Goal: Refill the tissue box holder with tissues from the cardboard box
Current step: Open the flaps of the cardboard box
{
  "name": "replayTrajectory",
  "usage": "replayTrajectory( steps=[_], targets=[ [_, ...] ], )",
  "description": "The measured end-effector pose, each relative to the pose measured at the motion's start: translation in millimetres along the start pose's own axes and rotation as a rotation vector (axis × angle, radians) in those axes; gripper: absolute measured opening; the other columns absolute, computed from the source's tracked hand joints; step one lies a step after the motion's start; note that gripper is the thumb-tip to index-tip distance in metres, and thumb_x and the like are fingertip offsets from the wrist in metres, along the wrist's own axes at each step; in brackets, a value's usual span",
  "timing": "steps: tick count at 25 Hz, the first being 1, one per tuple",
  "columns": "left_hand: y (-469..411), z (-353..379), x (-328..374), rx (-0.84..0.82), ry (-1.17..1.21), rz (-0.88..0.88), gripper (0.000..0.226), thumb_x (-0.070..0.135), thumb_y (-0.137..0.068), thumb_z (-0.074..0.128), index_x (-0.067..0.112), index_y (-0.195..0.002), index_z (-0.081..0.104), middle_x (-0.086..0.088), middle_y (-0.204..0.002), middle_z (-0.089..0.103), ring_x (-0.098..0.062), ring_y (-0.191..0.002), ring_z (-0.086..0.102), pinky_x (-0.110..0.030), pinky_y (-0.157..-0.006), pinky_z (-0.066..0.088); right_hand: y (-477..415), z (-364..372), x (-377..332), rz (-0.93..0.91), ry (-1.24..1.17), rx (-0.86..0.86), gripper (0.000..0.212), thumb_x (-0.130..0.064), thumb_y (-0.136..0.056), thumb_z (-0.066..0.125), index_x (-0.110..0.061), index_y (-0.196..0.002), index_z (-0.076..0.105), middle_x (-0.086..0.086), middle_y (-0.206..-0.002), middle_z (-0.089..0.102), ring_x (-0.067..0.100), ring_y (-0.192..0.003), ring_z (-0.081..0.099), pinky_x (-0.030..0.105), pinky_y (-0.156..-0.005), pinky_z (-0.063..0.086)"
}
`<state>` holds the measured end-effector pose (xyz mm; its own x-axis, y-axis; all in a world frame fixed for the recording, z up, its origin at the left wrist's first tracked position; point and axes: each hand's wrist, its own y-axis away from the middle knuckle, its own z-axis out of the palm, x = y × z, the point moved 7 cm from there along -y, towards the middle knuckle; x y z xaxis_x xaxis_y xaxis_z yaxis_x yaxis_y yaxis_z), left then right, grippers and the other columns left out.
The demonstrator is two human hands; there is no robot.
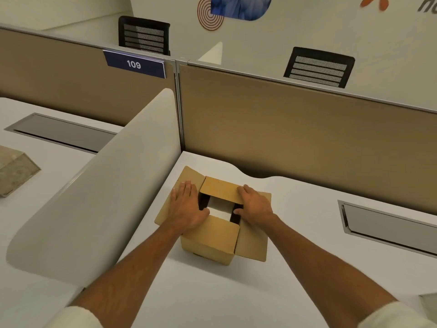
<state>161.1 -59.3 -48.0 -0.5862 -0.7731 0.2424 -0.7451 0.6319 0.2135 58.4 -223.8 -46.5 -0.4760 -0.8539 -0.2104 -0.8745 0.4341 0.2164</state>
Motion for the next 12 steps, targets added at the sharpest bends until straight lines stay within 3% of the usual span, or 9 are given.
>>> replayTrajectory(
  steps=[3,5,8,12],
  targets=[
    [2,-5,0,-0.025,0.011,0.036,0.089,0.055,-0.090,0.041,0.008,-0.154,0.000,-0.011,-0.164,-0.004,-0.026,-0.151,-0.007,-0.047,-0.121,-0.007,-2,-7,0,-0.051,0.007,0.090,0.045,-0.032,-0.094,0.053,-0.017,-0.134,0.041,0.007,-0.138,0.051,0.027,-0.121,0.052,0.041,-0.101,0.044],
    [4,-11,-2,-0.068,0.014,0.107,0.088,0.053,-0.092,0.040,0.009,-0.154,-0.004,-0.010,-0.164,-0.008,-0.026,-0.151,-0.010,-0.045,-0.121,-0.008,-3,-16,2,-0.063,-0.086,0.157,0.035,-0.029,-0.097,0.047,-0.016,-0.129,0.047,0.007,-0.124,0.061,0.025,-0.107,0.059,0.037,-0.091,0.048],
    [10,-15,-4,-0.218,-0.005,0.243,0.092,0.053,-0.092,0.044,0.011,-0.153,-0.010,-0.007,-0.163,-0.015,-0.024,-0.150,-0.015,-0.043,-0.120,-0.007,-7,-26,11,0.041,-0.285,0.226,0.032,-0.029,-0.098,0.044,-0.015,-0.127,0.049,0.008,-0.106,0.069,0.021,-0.089,0.064,0.032,-0.080,0.044],
    [21,-12,-10,-0.395,-0.162,0.314,0.130,0.079,-0.068,0.055,0.013,-0.150,-0.020,-0.008,-0.160,-0.025,-0.027,-0.147,-0.024,-0.048,-0.118,-0.014,-21,-35,23,0.218,-0.498,0.306,0.030,-0.031,-0.097,0.051,-0.011,-0.117,0.042,0.012,-0.101,0.066,0.025,-0.084,0.064,0.041,-0.077,0.053]
  ],
)
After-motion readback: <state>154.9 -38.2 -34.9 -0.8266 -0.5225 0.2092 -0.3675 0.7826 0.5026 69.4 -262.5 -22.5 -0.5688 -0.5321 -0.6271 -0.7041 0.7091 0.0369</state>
